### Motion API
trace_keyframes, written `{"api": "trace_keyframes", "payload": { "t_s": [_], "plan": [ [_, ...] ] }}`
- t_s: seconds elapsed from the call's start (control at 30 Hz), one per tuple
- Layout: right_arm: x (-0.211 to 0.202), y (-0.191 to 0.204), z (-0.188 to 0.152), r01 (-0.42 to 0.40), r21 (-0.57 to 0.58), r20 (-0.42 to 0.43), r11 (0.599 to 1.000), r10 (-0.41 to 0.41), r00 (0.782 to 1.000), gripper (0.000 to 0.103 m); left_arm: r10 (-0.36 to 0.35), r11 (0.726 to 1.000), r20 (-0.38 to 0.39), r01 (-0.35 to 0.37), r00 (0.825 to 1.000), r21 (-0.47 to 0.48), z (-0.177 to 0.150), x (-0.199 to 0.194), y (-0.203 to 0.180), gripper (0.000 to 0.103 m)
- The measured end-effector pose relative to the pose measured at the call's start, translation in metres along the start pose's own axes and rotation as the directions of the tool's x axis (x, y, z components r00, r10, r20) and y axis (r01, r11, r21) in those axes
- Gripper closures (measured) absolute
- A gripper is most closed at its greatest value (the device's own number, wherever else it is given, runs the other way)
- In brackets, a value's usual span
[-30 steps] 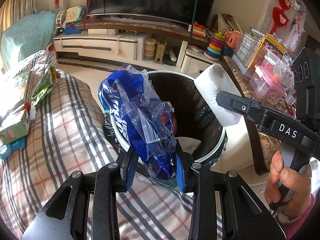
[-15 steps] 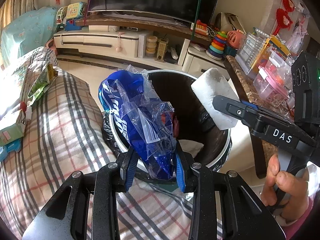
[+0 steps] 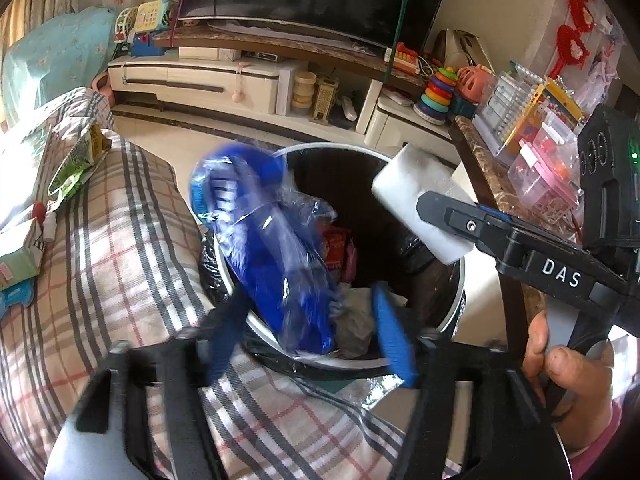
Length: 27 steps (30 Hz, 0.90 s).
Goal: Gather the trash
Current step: 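Open both tools over the bin to drop the bag and foam block, then move both open tools back over the blue toy and green carton on the bed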
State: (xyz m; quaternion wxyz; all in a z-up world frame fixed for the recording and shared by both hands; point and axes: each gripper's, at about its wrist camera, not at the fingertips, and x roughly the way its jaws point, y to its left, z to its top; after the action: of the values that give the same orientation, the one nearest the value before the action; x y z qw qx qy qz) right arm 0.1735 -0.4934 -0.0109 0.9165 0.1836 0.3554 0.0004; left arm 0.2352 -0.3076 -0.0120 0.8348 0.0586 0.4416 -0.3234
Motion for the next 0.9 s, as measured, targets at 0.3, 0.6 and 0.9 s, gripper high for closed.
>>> {"api": "trace_keyframes", "payload": {
  "t_s": [0.3,0.6,0.9],
  "plan": [
    [-0.013,0.004,-0.009,-0.021,0.024,0.034,0.999,0.020,0.999,0.020,0.009,1.000,0.031,-0.008,0.999,-0.018,-0.017,-0.018,0.012,0.025],
    [-0.023,0.040,-0.030,-0.064,-0.027,0.045,0.998,0.065,0.997,0.011,0.067,0.992,0.043,-0.062,0.997,-0.109,-0.061,-0.046,0.053,0.025],
    [-0.014,0.095,-0.055,-0.151,-0.106,0.013,0.983,0.153,0.988,0.010,0.153,0.964,0.053,-0.137,0.987,-0.227,-0.104,-0.084,0.112,0.025]
  ]
}}
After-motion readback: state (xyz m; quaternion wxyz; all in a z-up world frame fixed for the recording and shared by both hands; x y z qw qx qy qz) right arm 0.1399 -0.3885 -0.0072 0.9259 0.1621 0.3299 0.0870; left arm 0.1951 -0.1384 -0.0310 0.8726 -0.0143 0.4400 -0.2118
